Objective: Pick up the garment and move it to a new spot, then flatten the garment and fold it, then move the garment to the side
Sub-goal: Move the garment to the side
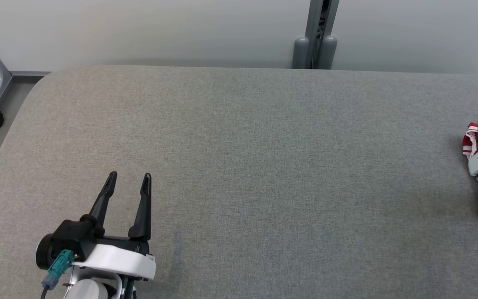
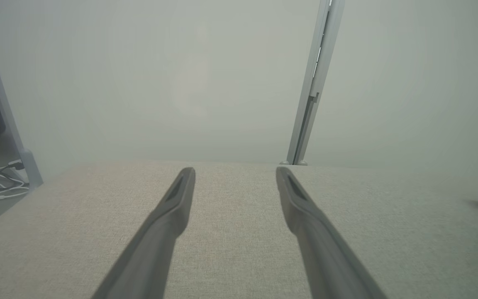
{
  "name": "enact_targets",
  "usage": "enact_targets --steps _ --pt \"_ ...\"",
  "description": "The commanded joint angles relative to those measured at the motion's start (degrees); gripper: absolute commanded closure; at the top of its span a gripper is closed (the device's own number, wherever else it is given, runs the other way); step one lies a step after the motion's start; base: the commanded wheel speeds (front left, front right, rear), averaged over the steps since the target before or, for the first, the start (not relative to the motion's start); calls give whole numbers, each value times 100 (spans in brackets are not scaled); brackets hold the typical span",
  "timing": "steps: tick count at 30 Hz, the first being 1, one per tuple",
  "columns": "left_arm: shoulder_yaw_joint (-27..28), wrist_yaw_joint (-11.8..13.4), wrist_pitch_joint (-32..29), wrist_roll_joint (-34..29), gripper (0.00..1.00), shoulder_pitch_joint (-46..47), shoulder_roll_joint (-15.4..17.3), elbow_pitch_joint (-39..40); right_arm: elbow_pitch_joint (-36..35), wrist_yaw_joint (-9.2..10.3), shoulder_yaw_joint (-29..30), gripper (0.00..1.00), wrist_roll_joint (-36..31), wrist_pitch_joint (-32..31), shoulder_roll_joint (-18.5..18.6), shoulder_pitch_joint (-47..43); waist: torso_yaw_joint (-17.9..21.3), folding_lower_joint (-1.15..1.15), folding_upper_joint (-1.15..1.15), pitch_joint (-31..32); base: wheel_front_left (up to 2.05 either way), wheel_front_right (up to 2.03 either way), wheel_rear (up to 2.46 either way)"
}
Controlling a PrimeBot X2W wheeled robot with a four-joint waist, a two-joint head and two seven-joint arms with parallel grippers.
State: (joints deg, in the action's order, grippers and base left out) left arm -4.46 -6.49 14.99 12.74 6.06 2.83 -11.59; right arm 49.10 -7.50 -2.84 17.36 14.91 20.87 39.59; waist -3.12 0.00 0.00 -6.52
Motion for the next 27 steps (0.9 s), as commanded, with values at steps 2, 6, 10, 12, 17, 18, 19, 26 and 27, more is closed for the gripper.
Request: enact_targets --steps 2,6,10,12,17,18,19,26,27 --pt "121 51 24 41 0 -74 21 172 -1075 1 -195 0 379 27 -86 -631 55 0 0 102 0 0 0" --pt "168 60 24 20 0 -84 21 319 -2018 0 -274 0 599 29 -205 -1195 79 0 0 153 0 0 0" --pt "205 69 24 31 0 -111 20 468 -2991 0 -209 0 590 31 -424 -1900 105 0 0 195 0 0 0" --pt "225 72 24 34 0 -128 20 529 -3389 0 -83 0 529 30 -638 -2221 119 0 0 209 0 0 0" --pt "231 121 24 104 0 -210 21 605 -4095 -1 101 0 151 31 -1133 -2941 167 0 0 239 0 0 0" --pt "226 128 24 115 0 -221 20 609 -4182 -1 119 0 73 31 -1232 -3071 173 0 0 244 0 0 0" --pt "222 140 24 129 0 -225 22 611 -4259 -1 143 0 -23 31 -1304 -3185 178 0 0 248 0 0 0" --pt "178 197 24 187 0 -351 22 559 -4328 -1 173 0 -230 31 -1671 -3726 183 0 0 275 0 0 0" --pt "172 214 24 199 0 -355 21 545 -4314 -1 174 0 -242 31 -1694 -3761 180 0 0 277 0 0 0"
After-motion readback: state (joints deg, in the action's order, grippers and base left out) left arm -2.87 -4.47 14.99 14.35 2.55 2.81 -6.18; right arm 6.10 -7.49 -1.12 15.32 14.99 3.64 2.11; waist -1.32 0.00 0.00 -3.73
